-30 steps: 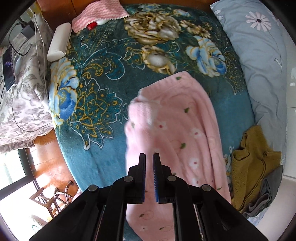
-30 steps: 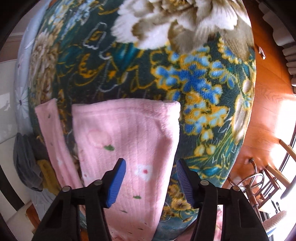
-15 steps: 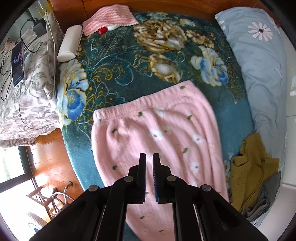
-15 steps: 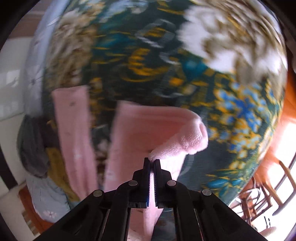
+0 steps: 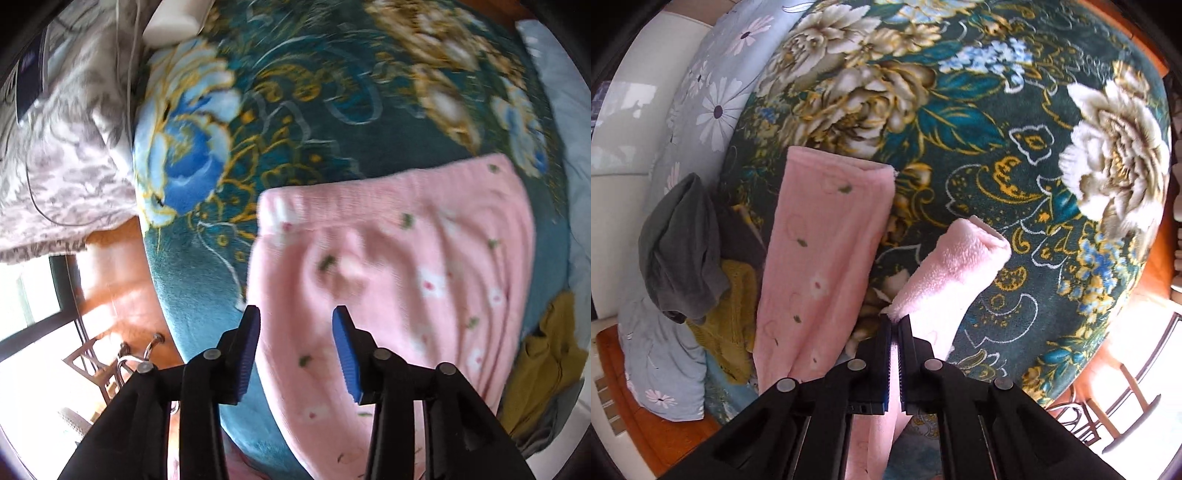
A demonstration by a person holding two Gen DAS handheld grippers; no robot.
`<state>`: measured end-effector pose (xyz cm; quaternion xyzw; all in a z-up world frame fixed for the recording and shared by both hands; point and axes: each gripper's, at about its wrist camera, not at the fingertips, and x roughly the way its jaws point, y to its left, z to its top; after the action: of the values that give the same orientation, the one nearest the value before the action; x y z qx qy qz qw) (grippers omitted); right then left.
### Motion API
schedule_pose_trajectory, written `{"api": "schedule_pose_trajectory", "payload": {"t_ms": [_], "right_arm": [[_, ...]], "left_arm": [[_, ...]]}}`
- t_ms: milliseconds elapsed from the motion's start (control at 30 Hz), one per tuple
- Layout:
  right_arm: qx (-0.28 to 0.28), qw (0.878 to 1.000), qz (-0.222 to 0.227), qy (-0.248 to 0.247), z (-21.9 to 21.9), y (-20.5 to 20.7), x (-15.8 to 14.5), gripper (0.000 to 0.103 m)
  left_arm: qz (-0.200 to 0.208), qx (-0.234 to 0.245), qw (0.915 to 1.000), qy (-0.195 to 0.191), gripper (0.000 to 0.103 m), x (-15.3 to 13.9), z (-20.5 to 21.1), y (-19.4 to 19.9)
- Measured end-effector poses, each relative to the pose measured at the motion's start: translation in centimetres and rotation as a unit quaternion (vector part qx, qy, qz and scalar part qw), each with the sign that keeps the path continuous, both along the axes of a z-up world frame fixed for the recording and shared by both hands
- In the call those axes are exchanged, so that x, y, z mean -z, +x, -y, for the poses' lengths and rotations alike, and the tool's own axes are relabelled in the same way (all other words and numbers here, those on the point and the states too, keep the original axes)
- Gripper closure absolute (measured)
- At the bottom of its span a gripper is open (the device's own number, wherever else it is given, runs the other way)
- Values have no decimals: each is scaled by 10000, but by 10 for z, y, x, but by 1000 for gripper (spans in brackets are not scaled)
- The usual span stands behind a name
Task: Fold clothes
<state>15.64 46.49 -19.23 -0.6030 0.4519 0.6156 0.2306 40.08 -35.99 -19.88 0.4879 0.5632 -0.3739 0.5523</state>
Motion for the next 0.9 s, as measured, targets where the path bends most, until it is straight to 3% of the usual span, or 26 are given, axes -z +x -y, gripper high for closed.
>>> {"api": "schedule_pose_trajectory", "payload": {"t_ms": [133, 300, 333, 400, 433, 533, 633, 767, 900], "right_arm": [[-161, 9995, 109, 237, 15, -16, -14, 99], [-258, 9986, 202, 408, 31, -31, -20, 100], [-243, 9985, 237, 431, 33, -32, -19, 99], [-199, 9983, 290, 466, 36, -34, -17, 99], [-147, 9983, 306, 475, 37, -34, -16, 99], [-60, 9981, 343, 515, 38, -34, -15, 99], [102, 9977, 360, 558, 31, -30, -17, 100], [414, 9974, 187, 553, 15, -25, -27, 100], [536, 9971, -31, 545, 3, -46, -36, 100]], "left_arm": [[160, -179, 9995, 216, 60, 23, 5, 16], [-16, -452, 9987, 248, 62, 39, 9, 24], [-78, -491, 9985, 236, 65, 40, 10, 24], [-109, -429, 9987, 244, 92, 42, 12, 20], [-124, -397, 9988, 248, 96, 43, 14, 18], [198, 247, 9981, 528, 98, 44, 16, 1], [334, 290, 9976, 533, 99, 31, 19, -1], [-87, -224, 9995, 214, 99, -9, 36, 1], [-817, -526, 9952, 152, 99, -33, 77, -39]]}}
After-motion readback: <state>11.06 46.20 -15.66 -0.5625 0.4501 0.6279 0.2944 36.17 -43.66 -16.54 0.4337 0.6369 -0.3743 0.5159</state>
